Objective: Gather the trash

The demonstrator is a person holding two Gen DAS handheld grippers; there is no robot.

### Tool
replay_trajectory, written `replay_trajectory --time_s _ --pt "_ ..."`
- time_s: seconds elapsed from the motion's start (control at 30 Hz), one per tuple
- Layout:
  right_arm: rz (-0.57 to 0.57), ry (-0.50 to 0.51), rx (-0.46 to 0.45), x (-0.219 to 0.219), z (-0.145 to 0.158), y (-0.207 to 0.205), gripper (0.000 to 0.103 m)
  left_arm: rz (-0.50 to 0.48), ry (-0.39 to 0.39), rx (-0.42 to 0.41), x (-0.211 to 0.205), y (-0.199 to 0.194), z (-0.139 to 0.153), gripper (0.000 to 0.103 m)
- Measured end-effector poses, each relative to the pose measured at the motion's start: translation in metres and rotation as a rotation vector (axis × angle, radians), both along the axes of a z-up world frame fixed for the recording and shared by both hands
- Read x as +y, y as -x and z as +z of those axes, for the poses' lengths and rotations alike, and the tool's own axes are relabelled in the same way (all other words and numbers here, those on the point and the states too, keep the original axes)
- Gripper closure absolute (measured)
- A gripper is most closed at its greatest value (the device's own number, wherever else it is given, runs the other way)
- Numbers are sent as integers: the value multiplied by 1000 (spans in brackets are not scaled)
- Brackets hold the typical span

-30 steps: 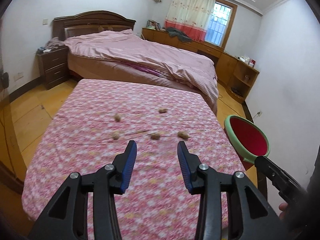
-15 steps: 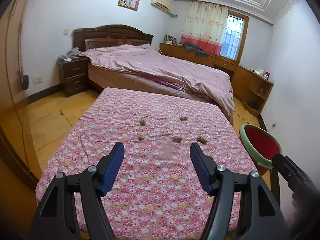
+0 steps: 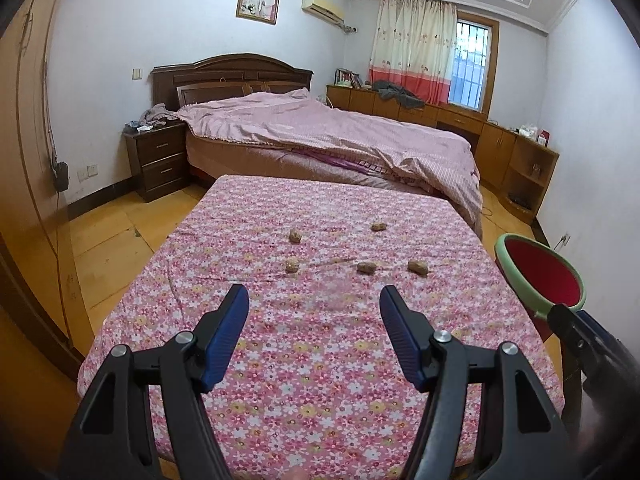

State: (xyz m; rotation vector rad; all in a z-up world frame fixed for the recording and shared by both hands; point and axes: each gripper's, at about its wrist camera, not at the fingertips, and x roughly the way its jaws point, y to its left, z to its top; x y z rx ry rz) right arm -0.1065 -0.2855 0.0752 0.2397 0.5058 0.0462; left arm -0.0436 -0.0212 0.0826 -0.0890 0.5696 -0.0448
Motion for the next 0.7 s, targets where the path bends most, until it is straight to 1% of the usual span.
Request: replay_trajectory --time_s 0.1,0.7 --pt "1 1 5 1 -2 -1 22 8 -10 7 -1 -1 -3 35" --pt "6 12 15 4 -3 -3 22 24 2 10 3 -3 -5 35"
